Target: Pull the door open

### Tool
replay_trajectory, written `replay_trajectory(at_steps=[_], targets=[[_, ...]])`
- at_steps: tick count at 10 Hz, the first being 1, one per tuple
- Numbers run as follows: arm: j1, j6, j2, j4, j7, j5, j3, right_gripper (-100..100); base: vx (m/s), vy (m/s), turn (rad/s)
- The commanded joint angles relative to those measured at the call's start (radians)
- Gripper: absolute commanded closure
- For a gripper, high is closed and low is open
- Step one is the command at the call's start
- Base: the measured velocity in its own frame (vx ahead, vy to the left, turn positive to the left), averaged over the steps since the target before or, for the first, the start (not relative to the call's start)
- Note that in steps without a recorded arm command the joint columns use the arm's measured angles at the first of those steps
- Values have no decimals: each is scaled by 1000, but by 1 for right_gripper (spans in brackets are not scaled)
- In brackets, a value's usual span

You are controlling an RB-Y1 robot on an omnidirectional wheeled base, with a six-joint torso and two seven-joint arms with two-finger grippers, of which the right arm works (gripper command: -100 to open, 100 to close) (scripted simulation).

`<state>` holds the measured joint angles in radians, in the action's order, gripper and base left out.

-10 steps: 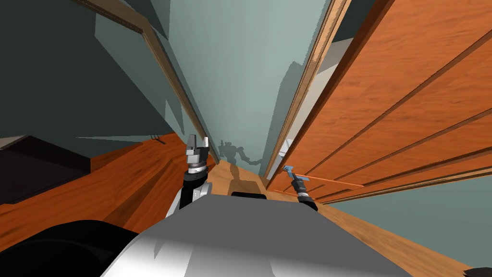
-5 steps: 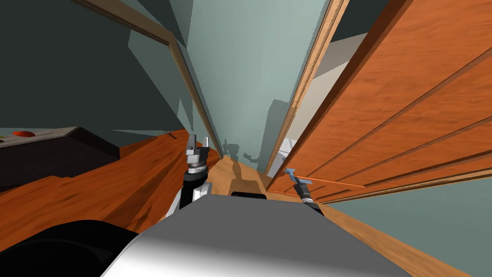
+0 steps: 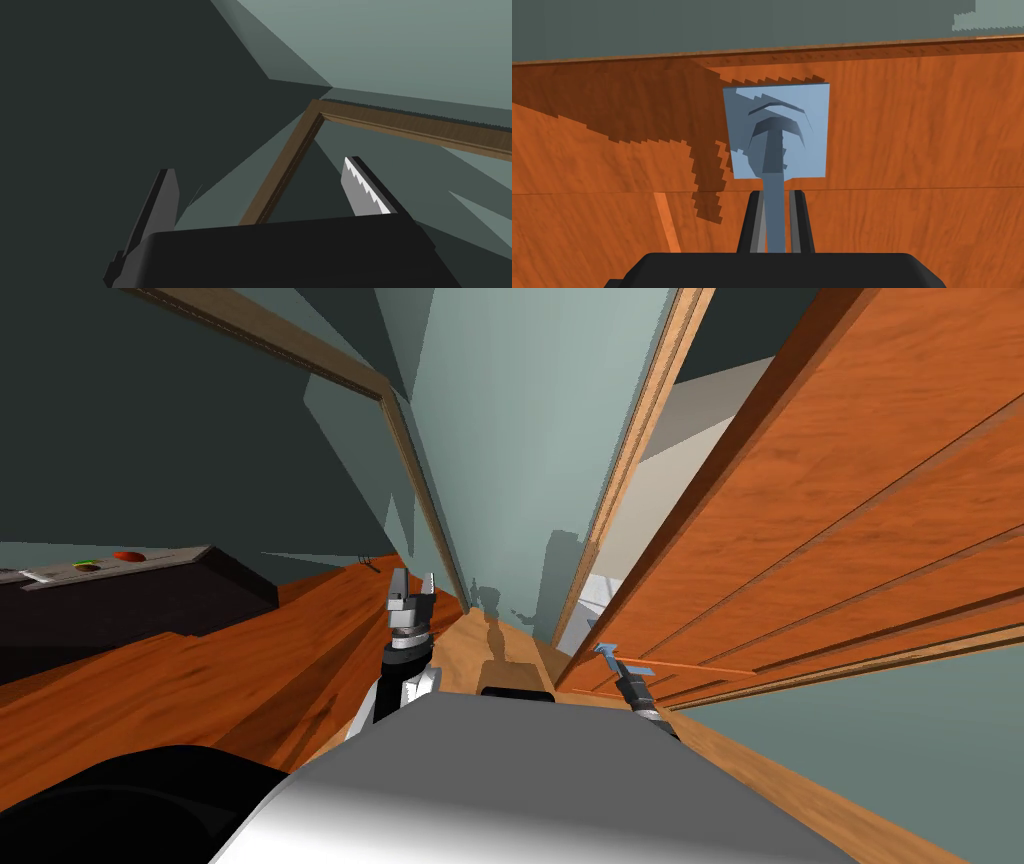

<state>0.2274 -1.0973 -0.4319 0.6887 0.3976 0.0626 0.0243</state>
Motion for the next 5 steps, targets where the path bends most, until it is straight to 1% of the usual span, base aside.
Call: replay_trajectory(at_steps=[1, 2, 3, 4, 5], targets=[[5, -18, -6, -9, 5, -2, 4, 100, -136, -59, 179], [7, -28, -9, -15, 8, -3, 6, 100, -238, -95, 222], [10, -40, -13, -21, 12, -4, 8, 100, -246, -55, 160], [15, -58, -18, -31, 18, -6, 11, 100, -249, -77, 183], [18, -71, -22, -37, 21, -7, 14, 100, -252, -99, 179]])
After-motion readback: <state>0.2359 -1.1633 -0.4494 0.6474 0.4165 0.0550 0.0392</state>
